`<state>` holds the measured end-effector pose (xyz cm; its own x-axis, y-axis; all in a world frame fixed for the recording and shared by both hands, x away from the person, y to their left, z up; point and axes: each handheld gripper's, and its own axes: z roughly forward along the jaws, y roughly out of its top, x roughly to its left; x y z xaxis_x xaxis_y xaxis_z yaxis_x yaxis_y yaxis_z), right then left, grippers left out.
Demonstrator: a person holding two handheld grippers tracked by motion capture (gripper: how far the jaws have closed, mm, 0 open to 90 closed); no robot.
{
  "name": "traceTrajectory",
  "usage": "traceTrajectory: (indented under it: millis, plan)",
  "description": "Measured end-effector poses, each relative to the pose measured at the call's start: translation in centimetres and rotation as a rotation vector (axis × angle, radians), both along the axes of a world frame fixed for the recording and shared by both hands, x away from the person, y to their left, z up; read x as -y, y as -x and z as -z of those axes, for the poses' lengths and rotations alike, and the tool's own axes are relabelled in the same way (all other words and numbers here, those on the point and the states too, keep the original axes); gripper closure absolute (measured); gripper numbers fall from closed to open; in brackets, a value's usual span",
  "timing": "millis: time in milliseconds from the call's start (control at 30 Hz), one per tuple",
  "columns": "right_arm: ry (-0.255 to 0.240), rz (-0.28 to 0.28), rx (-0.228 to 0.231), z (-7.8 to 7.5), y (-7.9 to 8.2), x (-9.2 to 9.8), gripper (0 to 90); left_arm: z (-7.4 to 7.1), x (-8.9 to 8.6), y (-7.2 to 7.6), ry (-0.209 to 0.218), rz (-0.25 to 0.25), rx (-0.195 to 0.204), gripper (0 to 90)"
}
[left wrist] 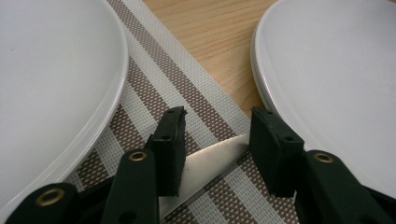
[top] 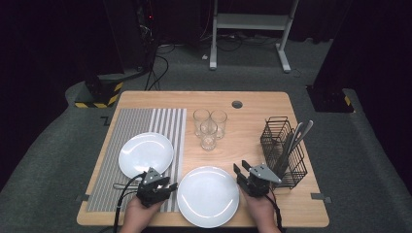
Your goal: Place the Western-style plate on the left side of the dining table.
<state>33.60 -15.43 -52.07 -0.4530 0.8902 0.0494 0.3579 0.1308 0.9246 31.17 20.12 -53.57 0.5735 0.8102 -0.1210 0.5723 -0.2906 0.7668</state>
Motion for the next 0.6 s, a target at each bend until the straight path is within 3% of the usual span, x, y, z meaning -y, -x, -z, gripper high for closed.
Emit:
traceTrajectory:
  millis: [400,600]
  plan:
    - [-0.002,0.001,0.000,-0.03,0.02,0.04,60.8,0.07,-0.16,0.13,-0.040,-0.016,0.027,59.2]
    - [-0.001,0.000,0.000,-0.01,0.01,0.02,60.8,0.00,-0.72,0.20,-0.027,-0.025,0.017,57.0]
